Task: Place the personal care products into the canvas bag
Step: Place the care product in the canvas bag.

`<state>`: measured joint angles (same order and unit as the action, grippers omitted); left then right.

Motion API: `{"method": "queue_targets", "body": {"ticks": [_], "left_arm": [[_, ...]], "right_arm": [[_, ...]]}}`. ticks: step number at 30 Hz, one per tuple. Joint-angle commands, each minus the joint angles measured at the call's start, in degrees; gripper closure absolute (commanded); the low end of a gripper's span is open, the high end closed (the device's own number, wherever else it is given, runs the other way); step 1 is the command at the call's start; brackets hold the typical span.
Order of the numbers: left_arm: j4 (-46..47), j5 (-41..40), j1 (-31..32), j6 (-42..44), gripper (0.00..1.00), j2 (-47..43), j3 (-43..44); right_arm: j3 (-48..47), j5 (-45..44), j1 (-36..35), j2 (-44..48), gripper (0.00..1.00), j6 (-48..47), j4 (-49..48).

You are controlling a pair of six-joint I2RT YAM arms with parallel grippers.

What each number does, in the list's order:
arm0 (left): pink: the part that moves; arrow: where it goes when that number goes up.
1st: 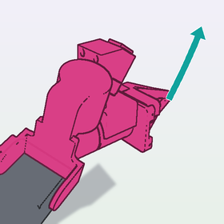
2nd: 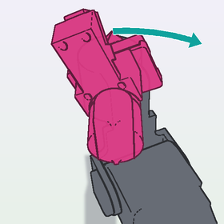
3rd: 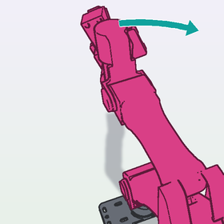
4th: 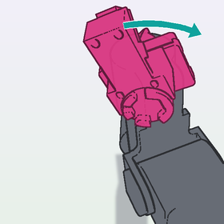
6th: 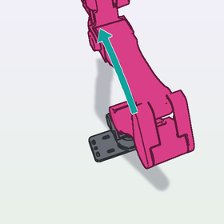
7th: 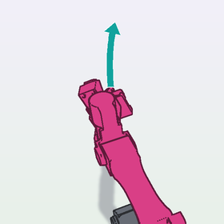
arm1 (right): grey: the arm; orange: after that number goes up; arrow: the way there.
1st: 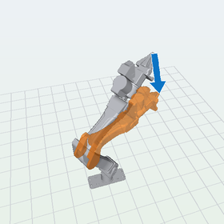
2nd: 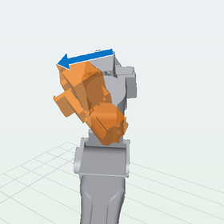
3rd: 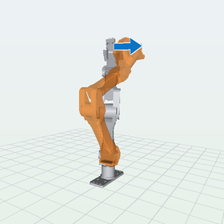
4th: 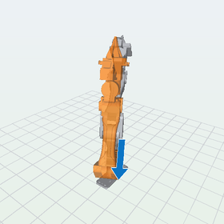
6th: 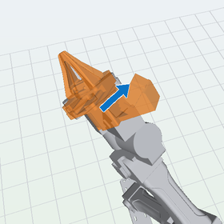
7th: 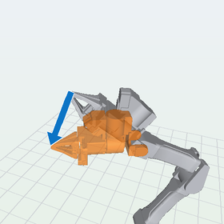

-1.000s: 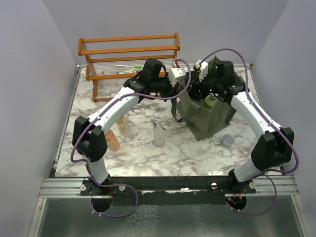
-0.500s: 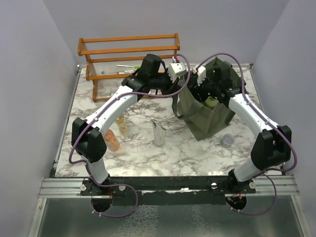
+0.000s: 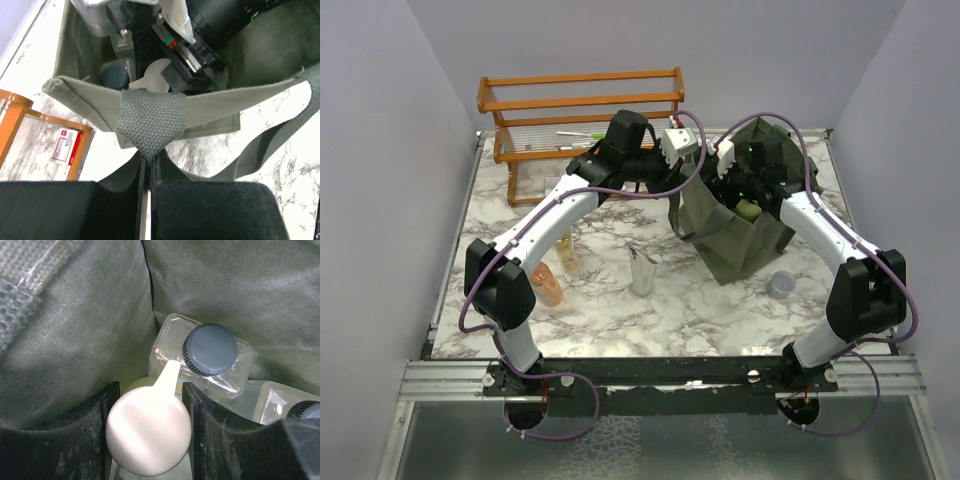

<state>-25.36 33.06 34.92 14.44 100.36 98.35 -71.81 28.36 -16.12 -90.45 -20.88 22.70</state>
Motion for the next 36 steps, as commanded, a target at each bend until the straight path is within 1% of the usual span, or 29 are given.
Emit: {"method": "queue_targets", "body": {"ticks": [1, 11, 17, 18, 22, 24, 27, 32, 36], "left_arm": [[-0.73, -1.37, 0.17, 2.62, 1.0, -2.8, -1.69], [-1.61, -1.47, 0.24, 4.41, 1.0, -2.8, -2.68], [-1.64, -1.68, 0.24, 4.67, 1.0, -2.81, -3.62], [-1.59, -1.68, 0.23, 4.51, 1.0, -4.33, -3.8], [-1.36, -1.87, 0.24, 4.32, 1.0, -4.99, -4.38], [-1.12, -2.35, 0.24, 3.68, 1.0, -5.08, -4.2], [-0.98, -2.57, 0.24, 2.59, 1.0, -5.13, -3.11], [-0.96, -1.71, 0.24, 0.25, 1.0, -4.59, 0.35], [-0.96, -1.66, 0.24, -0.93, 1.0, -4.14, 3.26]], "right_arm": [[-1.83, 4.21, -0.58, -0.1, 0.83, 0.04, -3.53], [-4.7, 4.03, -0.57, -0.78, 0.68, -0.27, 0.68], [-5.33, 3.82, -0.54, -0.34, 0.62, 0.52, 1.11], [-5.5, 3.78, -0.57, -0.28, 0.61, 0.76, 1.2], [-5.87, 2.88, -0.58, 0.05, 0.59, 1.06, 1.52], [-5.65, 2.33, -0.58, 0.18, 0.6, 1.12, 1.43], [-5.54, 1.57, -0.58, 0.19, 0.65, 1.15, 1.3], [-5.01, 0.63, -0.58, -0.05, 0.8, 0.7, 1.21], [-4.78, -0.29, -0.58, -0.41, 0.86, 0.48, 1.12]]}}
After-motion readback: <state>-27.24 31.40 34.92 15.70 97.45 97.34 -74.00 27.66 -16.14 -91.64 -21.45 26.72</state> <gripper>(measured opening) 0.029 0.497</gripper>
